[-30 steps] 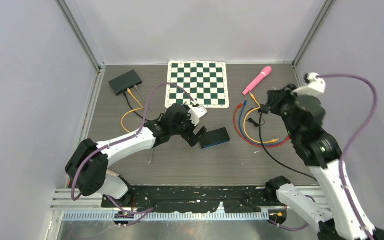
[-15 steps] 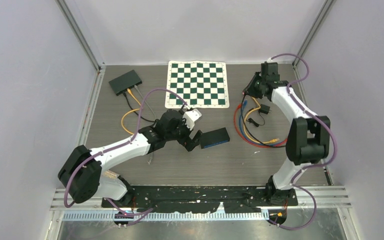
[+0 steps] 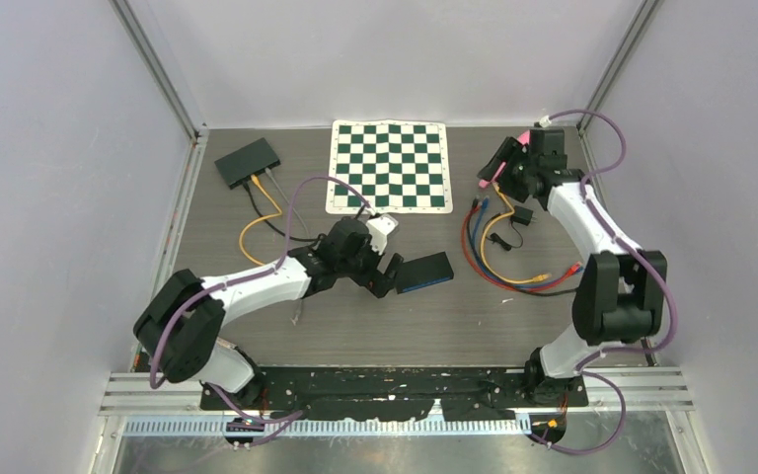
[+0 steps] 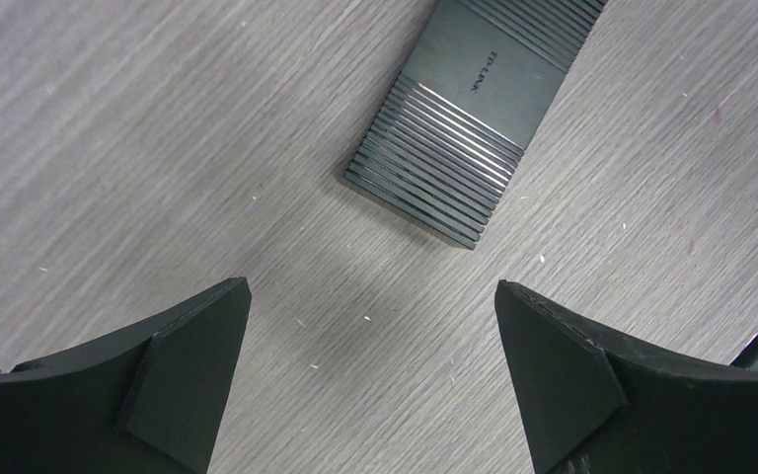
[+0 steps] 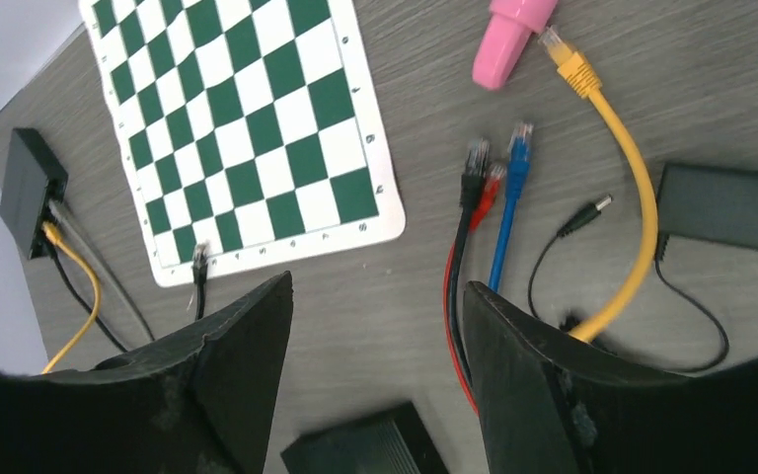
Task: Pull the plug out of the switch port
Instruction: Place the connector at the center of the board.
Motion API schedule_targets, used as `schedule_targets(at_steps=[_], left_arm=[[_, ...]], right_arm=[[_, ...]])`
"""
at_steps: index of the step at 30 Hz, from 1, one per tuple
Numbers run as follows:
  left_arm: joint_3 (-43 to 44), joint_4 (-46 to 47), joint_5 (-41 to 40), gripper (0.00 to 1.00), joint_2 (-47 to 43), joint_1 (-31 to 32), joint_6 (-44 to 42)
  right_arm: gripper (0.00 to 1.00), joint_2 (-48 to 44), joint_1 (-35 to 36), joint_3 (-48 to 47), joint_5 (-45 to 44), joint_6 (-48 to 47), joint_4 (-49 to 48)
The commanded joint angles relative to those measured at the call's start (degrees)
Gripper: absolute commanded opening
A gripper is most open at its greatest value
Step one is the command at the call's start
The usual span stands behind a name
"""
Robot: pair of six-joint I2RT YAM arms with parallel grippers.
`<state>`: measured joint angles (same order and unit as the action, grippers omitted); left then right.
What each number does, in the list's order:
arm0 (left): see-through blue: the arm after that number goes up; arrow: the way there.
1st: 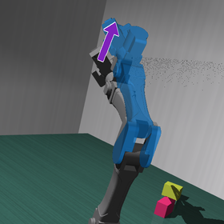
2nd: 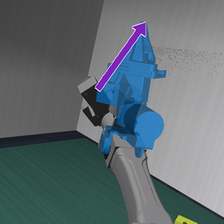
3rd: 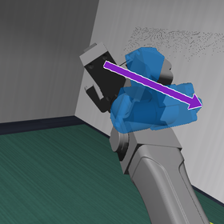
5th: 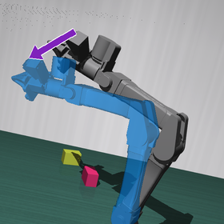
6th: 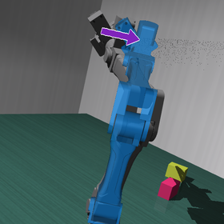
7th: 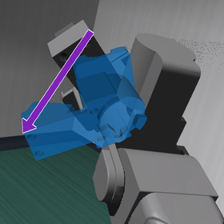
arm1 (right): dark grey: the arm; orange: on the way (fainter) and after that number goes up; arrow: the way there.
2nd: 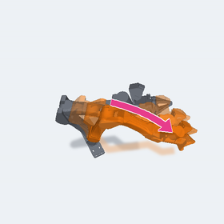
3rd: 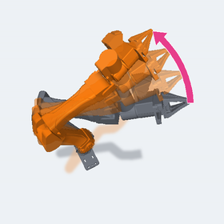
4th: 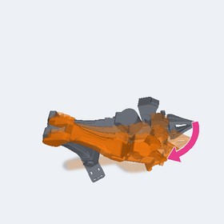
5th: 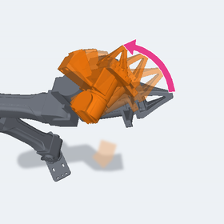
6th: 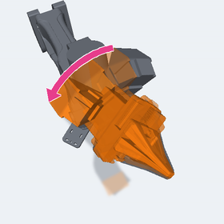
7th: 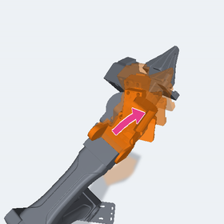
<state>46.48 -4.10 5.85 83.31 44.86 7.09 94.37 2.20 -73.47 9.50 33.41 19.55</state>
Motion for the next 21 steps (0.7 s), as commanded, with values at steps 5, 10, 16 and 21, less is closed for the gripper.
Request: schedule_targets(at_steps=[5, 10, 16, 21], left_arm=[[2.4, 3.6, -0.4, 0.99, 3.8, -0.3, 8.4], [7.0, 1.2, 5.5, 0.79, 7.8, -0.7, 10.7], [6.7, 2.5, 7.0, 0.78, 9.5, -0.7, 15.2], [7.5, 1.7, 8.2, 0.73, 11.9, -0.7, 17.0]], right_arm=[[0.69, -14.1, 5.2, 9.1, 5.0, -6.9, -0.7], [0.63, -10.3, 12.6, 12.4, 5.0, -7.5, 0.6], [0.58, -4.1, 18.7, 13.1, 1.8, -8.5, 2.9], [0.58, -3.6, 19.0, 16.6, -0.5, -8.1, 1.6]])
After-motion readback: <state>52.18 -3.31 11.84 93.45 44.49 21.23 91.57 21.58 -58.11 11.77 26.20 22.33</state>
